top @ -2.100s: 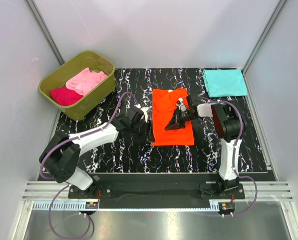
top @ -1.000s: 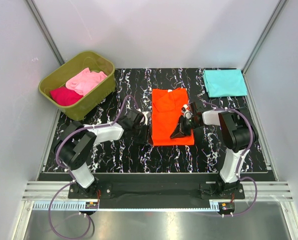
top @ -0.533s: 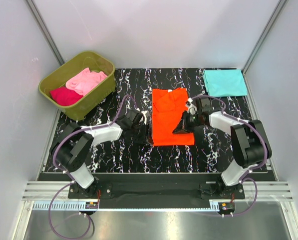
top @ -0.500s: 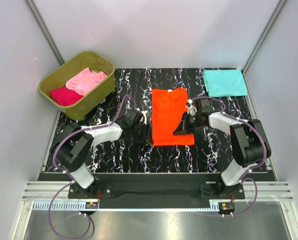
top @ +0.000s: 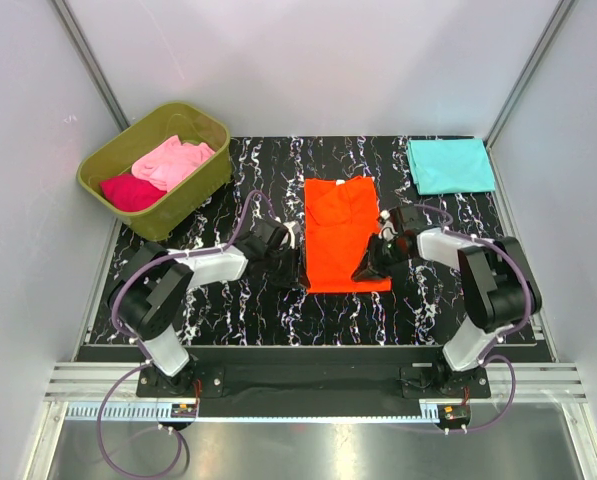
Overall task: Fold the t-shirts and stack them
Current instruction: Fold the tshirt
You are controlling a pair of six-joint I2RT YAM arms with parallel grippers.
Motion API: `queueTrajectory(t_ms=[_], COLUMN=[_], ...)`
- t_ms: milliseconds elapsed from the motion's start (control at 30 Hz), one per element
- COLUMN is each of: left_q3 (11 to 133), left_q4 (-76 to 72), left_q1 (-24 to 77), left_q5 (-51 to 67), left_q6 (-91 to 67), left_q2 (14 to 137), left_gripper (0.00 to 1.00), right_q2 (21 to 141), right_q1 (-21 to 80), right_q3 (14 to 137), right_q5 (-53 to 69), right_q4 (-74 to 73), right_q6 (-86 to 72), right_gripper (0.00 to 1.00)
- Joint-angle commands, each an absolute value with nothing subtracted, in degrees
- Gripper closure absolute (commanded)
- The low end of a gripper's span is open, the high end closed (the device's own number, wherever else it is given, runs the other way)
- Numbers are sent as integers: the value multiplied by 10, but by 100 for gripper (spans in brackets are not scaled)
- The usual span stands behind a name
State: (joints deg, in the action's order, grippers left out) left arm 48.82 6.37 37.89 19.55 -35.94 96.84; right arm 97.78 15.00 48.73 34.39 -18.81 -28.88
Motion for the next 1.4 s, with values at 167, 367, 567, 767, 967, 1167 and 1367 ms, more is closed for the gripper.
queueTrajectory(t_ms=[167, 367, 567, 767, 967, 1167, 1367], left_q3=[466, 454, 460, 453, 454, 458, 456], left_q4=[46, 13, 8, 11, 15, 19, 20], left_q1=[389, 403, 417, 427, 431, 431, 431], left_q5=[184, 193, 165, 142, 136, 133, 133], left_q6=[-380, -410, -410, -411, -412, -411, -410], left_q2=[925, 933, 961, 965, 968, 967, 964], left_gripper=[56, 54, 55, 57, 59, 59, 59], right_q2=[816, 702, 644, 649, 666, 672, 685], right_q1=[152, 151, 148, 145, 145, 146, 145], right_q3=[485, 393, 352, 339, 323, 287, 283], right_q5=[203, 102, 34, -12, -19, -8, -26], right_q4=[-270, -295, -301, -306, -284, -236, -230], right_q6=[-438, -564, -577, -577, -588, -605, -603], right_gripper=[57, 53, 45, 44, 45, 50, 55])
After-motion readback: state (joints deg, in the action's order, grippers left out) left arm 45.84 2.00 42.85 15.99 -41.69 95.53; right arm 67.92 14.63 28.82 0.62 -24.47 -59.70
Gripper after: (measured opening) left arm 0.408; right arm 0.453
